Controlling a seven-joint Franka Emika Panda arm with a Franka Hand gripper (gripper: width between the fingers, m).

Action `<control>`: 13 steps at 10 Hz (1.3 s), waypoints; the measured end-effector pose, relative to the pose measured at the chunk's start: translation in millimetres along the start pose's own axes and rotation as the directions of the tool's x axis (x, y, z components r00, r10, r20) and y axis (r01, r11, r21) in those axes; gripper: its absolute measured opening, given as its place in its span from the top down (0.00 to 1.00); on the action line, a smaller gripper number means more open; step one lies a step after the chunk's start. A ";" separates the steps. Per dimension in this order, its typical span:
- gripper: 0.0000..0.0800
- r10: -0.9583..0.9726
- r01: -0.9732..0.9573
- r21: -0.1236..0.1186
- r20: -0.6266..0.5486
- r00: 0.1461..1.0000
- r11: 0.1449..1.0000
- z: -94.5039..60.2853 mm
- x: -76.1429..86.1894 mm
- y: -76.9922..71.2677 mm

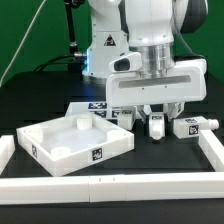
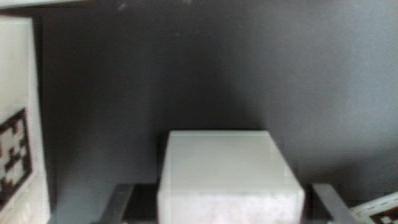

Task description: Assemble one leg

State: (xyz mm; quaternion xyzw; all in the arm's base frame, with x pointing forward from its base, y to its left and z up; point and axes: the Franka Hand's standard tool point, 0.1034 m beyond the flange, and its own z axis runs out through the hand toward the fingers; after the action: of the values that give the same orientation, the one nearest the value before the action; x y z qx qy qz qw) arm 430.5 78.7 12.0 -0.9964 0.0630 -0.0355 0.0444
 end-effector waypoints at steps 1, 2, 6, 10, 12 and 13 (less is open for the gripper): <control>0.64 -0.015 0.015 -0.004 -0.002 1.000 1.000 -1.2 -12.5 -4.7; 0.64 -0.026 0.026 -0.011 0.006 1.000 1.000 0.8 -27.9 -5.9; 0.64 -0.048 0.048 -0.022 -0.018 0.999 0.999 1.4 -40.1 4.7; 0.64 -0.046 0.046 -0.022 -0.018 0.999 0.999 1.6 -39.5 6.0; 0.32 -0.047 0.046 -0.022 -0.016 0.999 0.999 1.2 -39.2 5.7; 0.32 -0.048 0.048 -0.019 0.001 0.999 0.999 -5.1 -38.0 3.3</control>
Offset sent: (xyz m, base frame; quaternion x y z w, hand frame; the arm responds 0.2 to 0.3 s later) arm -0.0357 -0.0089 -0.0088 -0.0089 0.0101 0.0196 0.9997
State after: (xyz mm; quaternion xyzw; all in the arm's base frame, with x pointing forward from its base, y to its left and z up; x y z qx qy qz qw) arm 392.1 79.9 14.3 -0.9980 0.0393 -0.0358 0.0340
